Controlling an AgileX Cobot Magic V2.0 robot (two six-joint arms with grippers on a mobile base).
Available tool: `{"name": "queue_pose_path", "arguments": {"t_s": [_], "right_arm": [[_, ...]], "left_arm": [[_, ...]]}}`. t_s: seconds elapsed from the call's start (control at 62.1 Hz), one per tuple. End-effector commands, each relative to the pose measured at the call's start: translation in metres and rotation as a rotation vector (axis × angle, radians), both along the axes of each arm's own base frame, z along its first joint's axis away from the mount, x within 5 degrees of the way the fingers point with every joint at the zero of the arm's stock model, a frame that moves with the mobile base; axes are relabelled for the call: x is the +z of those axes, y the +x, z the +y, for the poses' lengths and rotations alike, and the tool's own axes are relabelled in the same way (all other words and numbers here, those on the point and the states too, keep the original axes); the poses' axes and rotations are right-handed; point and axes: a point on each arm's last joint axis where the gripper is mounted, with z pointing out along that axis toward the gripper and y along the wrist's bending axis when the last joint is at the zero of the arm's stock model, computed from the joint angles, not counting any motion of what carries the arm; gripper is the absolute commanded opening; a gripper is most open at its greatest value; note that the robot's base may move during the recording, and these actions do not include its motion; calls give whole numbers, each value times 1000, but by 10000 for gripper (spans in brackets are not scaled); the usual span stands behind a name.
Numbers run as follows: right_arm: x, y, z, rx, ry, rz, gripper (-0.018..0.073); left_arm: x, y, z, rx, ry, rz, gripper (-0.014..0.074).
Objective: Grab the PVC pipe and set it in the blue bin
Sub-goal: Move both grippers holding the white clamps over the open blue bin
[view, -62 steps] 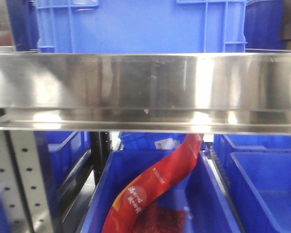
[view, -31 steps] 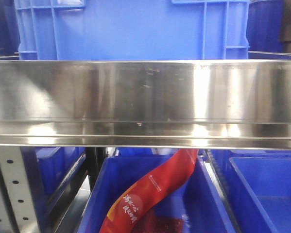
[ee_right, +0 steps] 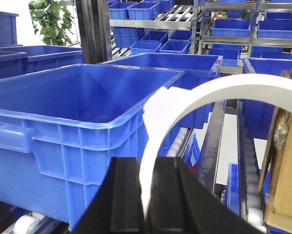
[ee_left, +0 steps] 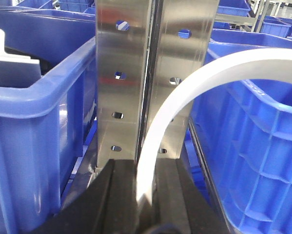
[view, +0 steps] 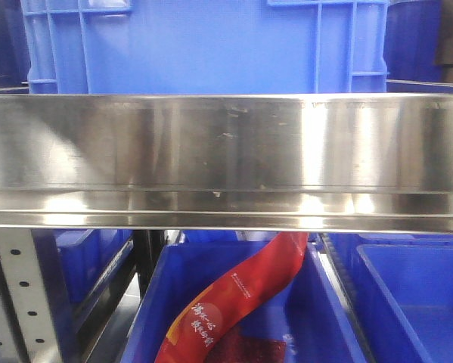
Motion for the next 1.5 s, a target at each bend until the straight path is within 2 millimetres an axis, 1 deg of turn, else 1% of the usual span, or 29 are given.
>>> {"name": "queue_pose_path", "arguments": {"t_s": [0.0, 1.482], "right_arm": [[3, -1, -1, -9, -4, -38, -163], [3, -1, -1, -9, -4, -38, -163]], "left_arm": [[4, -1, -1, -3, -4, -30, -111], [4, -1, -1, -3, -4, -30, -111]]}}
